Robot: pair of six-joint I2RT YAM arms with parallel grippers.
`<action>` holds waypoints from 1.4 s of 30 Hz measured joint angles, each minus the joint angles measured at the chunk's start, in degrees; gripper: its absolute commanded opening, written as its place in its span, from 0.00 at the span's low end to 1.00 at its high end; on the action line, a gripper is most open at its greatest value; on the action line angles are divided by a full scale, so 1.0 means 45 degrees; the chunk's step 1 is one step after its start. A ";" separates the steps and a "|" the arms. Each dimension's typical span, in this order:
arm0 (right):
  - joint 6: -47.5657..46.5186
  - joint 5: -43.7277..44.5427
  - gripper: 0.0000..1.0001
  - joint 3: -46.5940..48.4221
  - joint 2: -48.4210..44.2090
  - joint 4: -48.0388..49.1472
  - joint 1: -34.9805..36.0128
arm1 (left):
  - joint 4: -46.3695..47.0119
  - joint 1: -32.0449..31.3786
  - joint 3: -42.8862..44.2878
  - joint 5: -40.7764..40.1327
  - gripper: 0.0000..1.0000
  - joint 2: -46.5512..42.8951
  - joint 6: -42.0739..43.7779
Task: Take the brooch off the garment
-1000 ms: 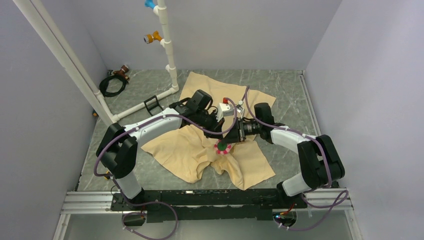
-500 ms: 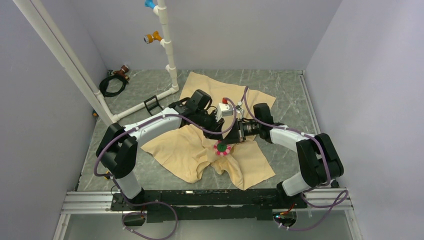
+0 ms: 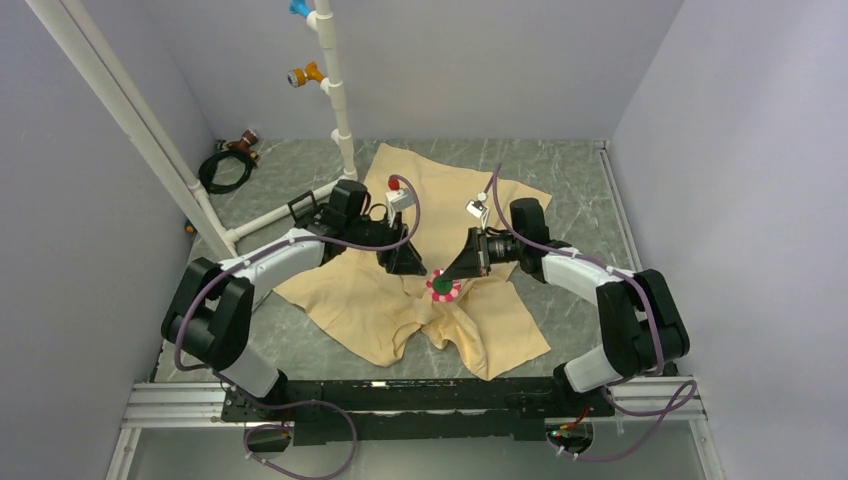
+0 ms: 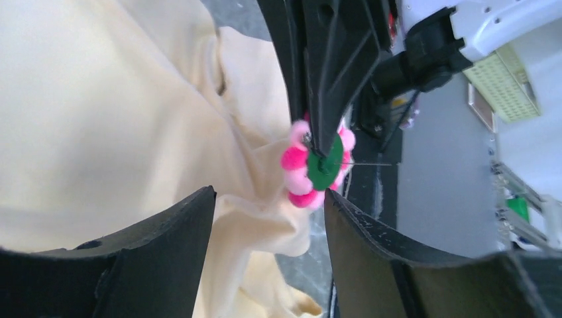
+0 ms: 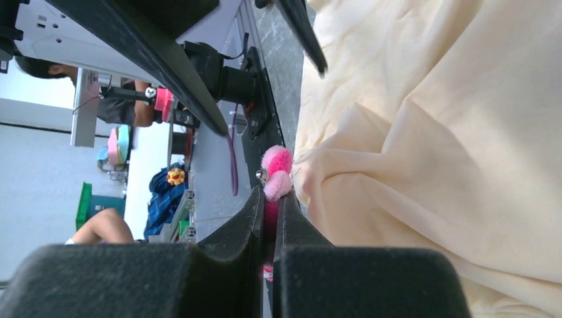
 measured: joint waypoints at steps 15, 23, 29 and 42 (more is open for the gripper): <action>0.0549 -0.0364 0.00 0.0024 -0.1005 0.0908 -0.0024 | 0.4337 -0.0403 -0.1379 0.2186 0.57 0.0282 -0.3424; 0.0549 -0.0364 0.00 0.0024 -0.1059 0.0947 0.0107 | 0.4833 -0.0923 -0.1379 0.2443 0.26 0.0350 -0.3837; 0.0457 -0.0355 0.00 0.0019 -0.1117 0.0889 0.0175 | 0.4969 -0.0928 -0.1379 0.2555 0.00 0.0505 -0.4119; -0.0806 -0.0325 0.39 0.0199 -0.1302 -0.0797 -0.0029 | 0.7631 -0.0743 -0.2123 0.3113 0.00 0.1005 -0.6450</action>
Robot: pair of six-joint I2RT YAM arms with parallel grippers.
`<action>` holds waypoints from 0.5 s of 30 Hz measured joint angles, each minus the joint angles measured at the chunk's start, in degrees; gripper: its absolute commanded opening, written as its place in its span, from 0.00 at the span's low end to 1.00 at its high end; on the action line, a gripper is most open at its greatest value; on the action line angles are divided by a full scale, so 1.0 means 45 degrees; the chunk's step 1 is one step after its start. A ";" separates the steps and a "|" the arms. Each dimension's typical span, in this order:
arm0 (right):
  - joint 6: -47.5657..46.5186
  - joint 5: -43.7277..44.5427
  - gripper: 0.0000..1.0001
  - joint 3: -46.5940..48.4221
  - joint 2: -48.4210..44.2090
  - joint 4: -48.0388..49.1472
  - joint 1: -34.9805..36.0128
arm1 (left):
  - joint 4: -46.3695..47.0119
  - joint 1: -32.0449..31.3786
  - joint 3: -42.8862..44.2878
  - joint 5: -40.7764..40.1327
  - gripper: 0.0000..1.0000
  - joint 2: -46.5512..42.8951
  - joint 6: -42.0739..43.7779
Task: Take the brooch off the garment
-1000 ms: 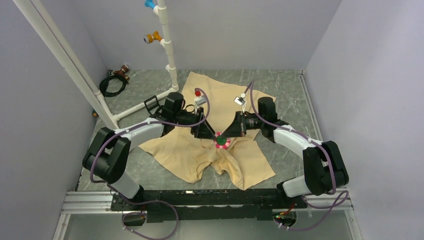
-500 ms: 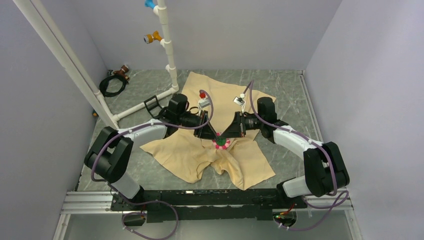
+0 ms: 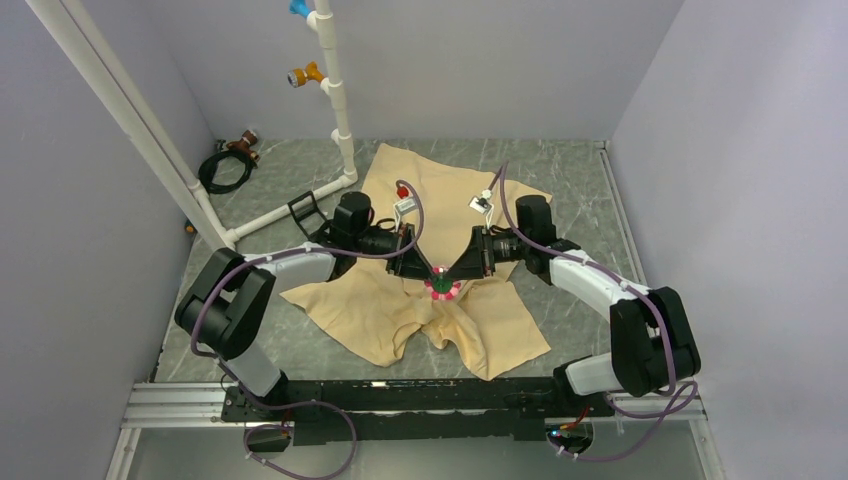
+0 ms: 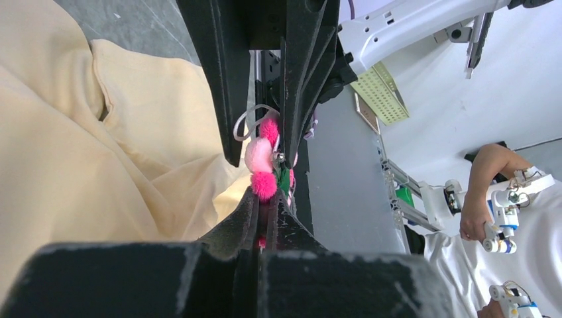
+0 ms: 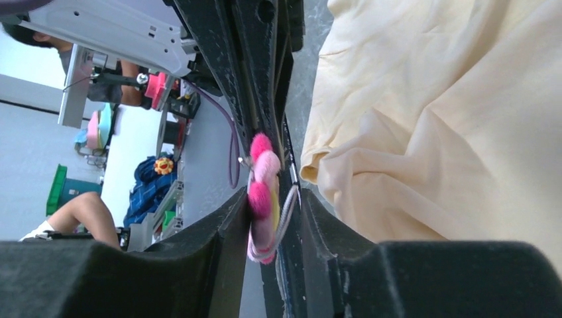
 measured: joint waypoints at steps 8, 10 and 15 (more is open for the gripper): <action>-0.0437 -0.0044 0.50 0.0010 0.0000 -0.0593 -0.0219 | 0.0418 0.0214 -0.0019 0.0000 0.00 0.0005 -0.0481; -0.0316 -0.0044 0.50 -0.0034 0.0000 -0.0442 -0.0219 | 0.0539 0.0223 -0.0019 0.0005 0.00 0.0024 -0.0607; 0.0185 -0.0049 0.35 -0.0126 -0.0005 0.0151 -0.0199 | 0.0748 0.0223 -0.0019 0.0010 0.00 0.0146 -0.0850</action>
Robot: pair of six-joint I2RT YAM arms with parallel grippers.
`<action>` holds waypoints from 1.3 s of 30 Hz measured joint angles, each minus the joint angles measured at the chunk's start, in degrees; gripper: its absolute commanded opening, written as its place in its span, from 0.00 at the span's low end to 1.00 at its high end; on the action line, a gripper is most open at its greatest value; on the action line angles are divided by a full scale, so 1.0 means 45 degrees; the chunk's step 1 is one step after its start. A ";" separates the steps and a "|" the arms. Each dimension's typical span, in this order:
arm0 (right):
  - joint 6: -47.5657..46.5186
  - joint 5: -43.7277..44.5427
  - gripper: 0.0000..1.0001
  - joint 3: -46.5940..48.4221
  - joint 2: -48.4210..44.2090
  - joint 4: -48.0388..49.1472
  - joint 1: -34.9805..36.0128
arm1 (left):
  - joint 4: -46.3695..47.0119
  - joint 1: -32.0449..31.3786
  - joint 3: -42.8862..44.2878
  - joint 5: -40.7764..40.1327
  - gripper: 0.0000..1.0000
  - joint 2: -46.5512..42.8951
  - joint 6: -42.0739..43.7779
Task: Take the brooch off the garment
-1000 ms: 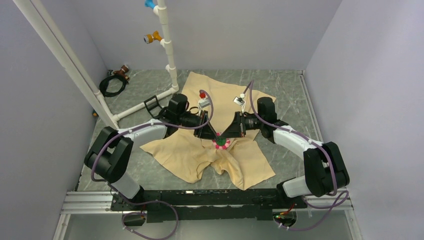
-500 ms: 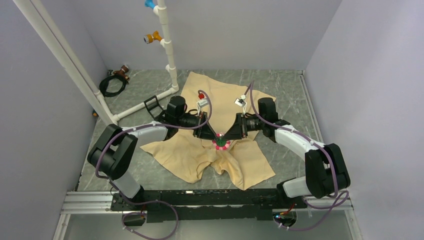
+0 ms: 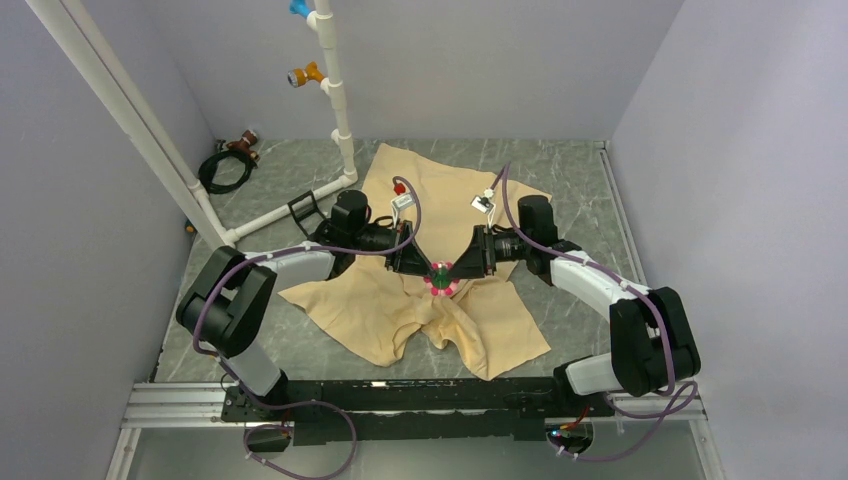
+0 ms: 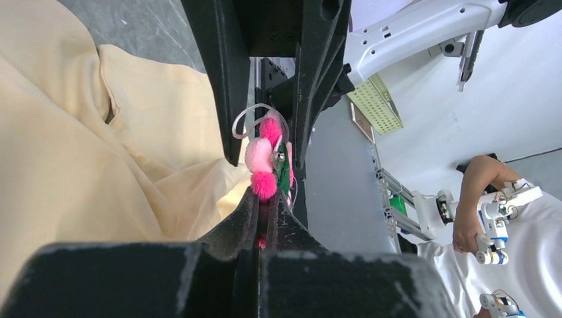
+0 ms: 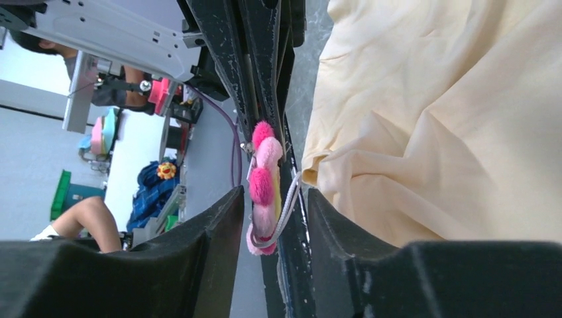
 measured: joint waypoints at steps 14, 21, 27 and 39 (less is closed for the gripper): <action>0.1326 -0.0389 0.27 -0.0223 0.0146 0.1525 0.0316 | -0.0107 0.0000 -0.0034 -0.0005 0.00 0.0010 0.0000; 0.1409 -0.0432 0.16 -0.0228 0.0321 0.1598 0.0379 | -0.0092 0.0000 -0.0039 0.0083 0.00 0.0010 -0.0049; 0.1418 -0.0491 0.00 -0.0223 0.0452 0.1608 0.0379 | -0.0126 0.0000 -0.0039 0.0121 0.29 0.0010 -0.0024; 0.2642 -0.0724 0.00 -0.0301 0.0811 0.2569 0.0374 | -0.1438 0.0729 -0.0384 -0.1399 0.51 -0.2317 0.3376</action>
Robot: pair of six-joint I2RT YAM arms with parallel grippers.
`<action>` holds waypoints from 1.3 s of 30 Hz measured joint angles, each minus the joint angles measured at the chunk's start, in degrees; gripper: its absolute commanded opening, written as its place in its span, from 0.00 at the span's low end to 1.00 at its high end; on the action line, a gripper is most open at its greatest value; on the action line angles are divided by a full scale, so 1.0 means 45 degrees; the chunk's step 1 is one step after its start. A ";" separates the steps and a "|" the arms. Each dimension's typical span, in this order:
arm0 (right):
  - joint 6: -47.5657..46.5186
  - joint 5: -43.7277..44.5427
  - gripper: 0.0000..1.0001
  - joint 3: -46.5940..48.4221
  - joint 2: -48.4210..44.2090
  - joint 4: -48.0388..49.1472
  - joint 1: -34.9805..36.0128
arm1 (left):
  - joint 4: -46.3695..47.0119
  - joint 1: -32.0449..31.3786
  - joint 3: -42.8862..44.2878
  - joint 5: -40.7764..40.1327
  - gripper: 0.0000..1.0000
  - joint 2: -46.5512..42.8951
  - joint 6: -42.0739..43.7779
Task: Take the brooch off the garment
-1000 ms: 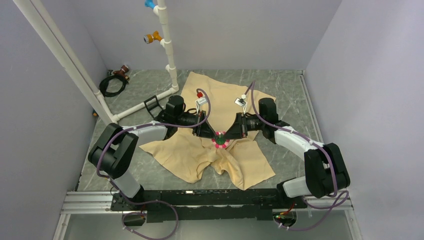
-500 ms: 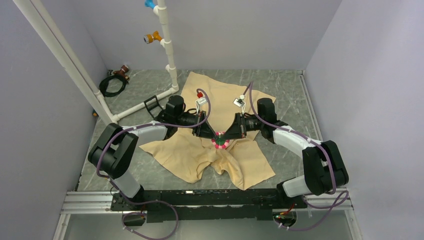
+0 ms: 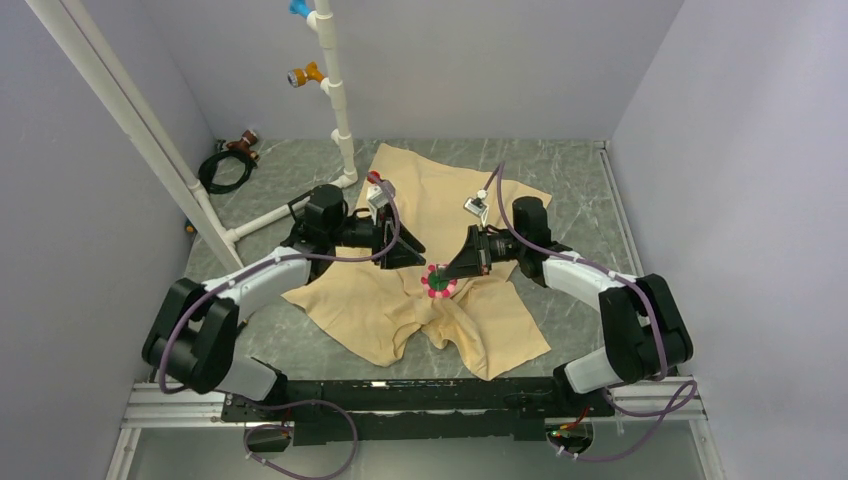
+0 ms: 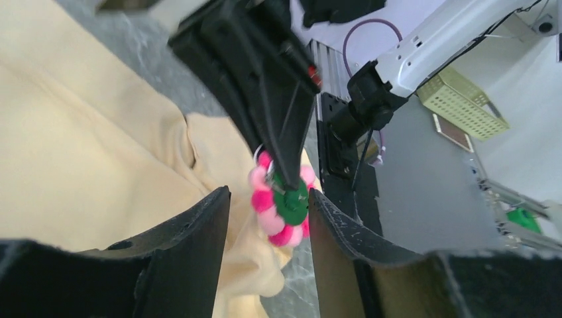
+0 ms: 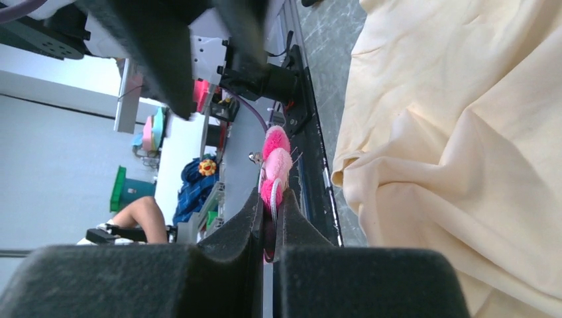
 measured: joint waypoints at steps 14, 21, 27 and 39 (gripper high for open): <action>0.1205 -0.0413 0.00 -0.0214 0.0670 0.0636 0.0000 | -0.0049 -0.0665 0.0826 -0.0180 0.43 0.0112 0.0869; 0.1195 -0.0500 0.00 -0.0214 0.0675 0.0544 0.0000 | -0.0330 -0.1059 0.0928 -0.0136 0.37 0.0840 0.0753; 0.1195 -0.0505 0.00 -0.0214 0.0675 0.0491 0.0000 | -0.0495 -0.1326 0.0928 -0.0015 0.27 0.0991 0.0714; 0.1671 -0.0670 0.00 -0.0214 0.0792 0.0801 -0.0199 | -0.0772 -0.1530 0.0928 0.0024 0.46 0.0996 0.0991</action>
